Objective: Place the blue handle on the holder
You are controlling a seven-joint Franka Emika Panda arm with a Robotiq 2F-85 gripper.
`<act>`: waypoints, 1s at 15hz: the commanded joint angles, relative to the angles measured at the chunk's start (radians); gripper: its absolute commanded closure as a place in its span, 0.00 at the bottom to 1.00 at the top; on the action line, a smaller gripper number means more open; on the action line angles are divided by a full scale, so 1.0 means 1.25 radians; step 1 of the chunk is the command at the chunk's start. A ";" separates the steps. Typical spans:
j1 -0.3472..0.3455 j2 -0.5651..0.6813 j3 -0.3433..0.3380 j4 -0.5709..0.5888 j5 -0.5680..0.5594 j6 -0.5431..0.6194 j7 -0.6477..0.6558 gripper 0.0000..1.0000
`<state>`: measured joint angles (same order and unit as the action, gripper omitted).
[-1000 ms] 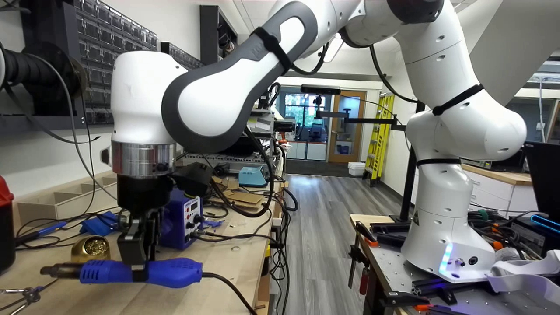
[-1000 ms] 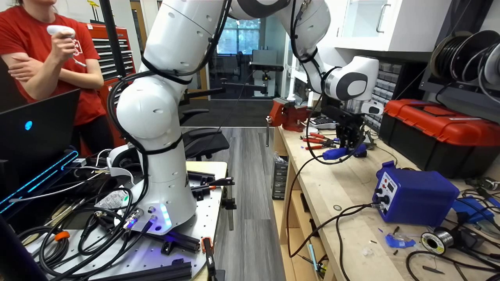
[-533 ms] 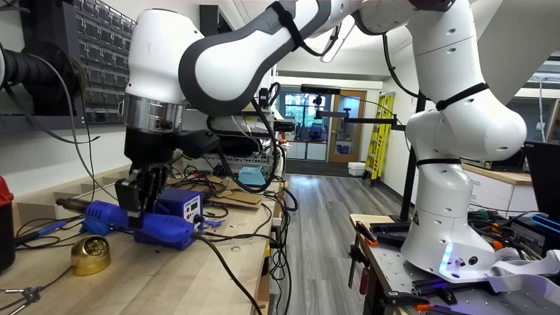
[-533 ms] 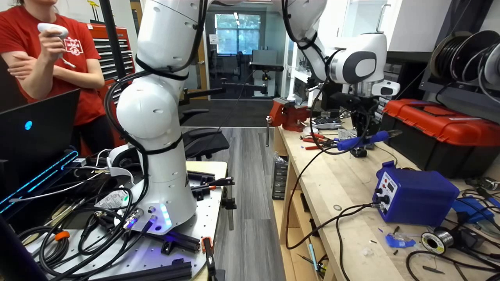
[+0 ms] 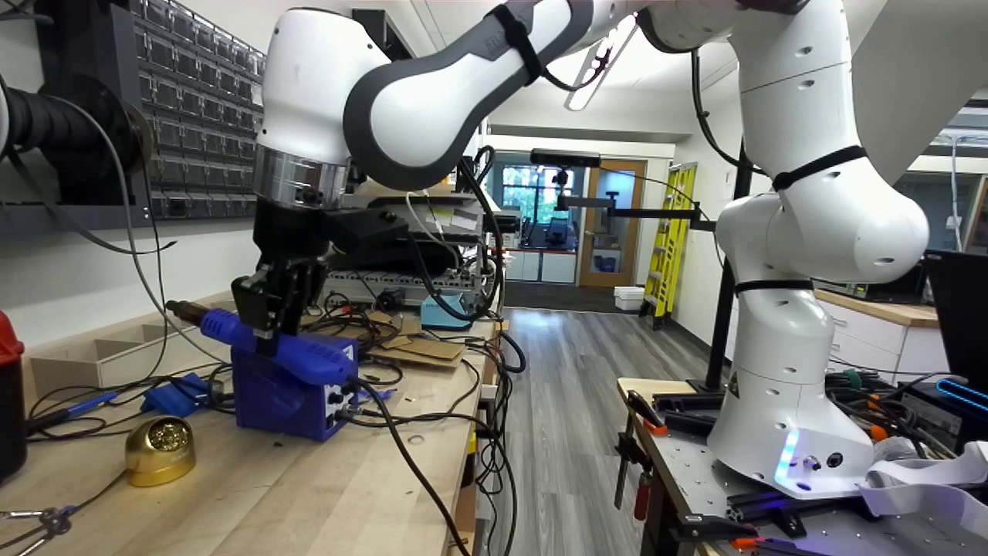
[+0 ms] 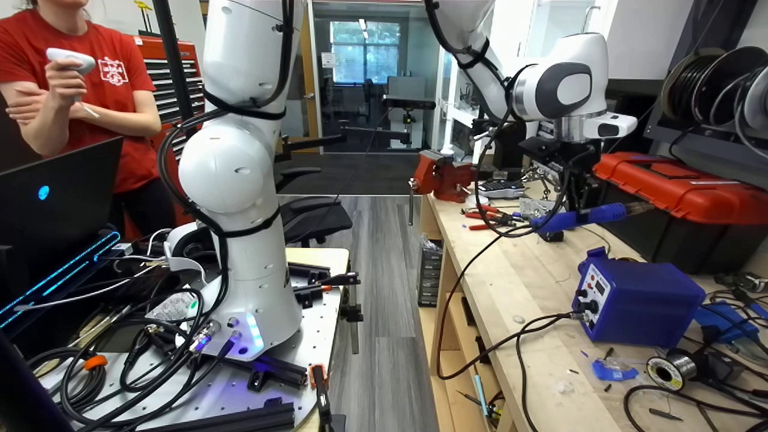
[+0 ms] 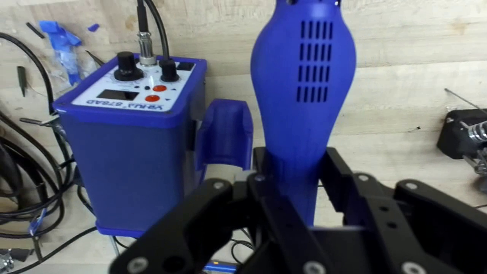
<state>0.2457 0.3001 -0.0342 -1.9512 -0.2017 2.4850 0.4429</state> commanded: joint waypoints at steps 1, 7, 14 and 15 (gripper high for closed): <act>-0.005 -0.054 -0.017 -0.067 -0.042 0.023 0.072 0.88; -0.015 -0.047 -0.026 -0.092 -0.044 0.021 0.099 0.88; -0.021 -0.030 -0.019 -0.096 -0.034 0.021 0.083 0.88; -0.021 -0.026 -0.018 -0.093 -0.035 0.021 0.080 0.88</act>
<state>0.2292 0.2896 -0.0653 -2.0414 -0.2294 2.4859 0.5313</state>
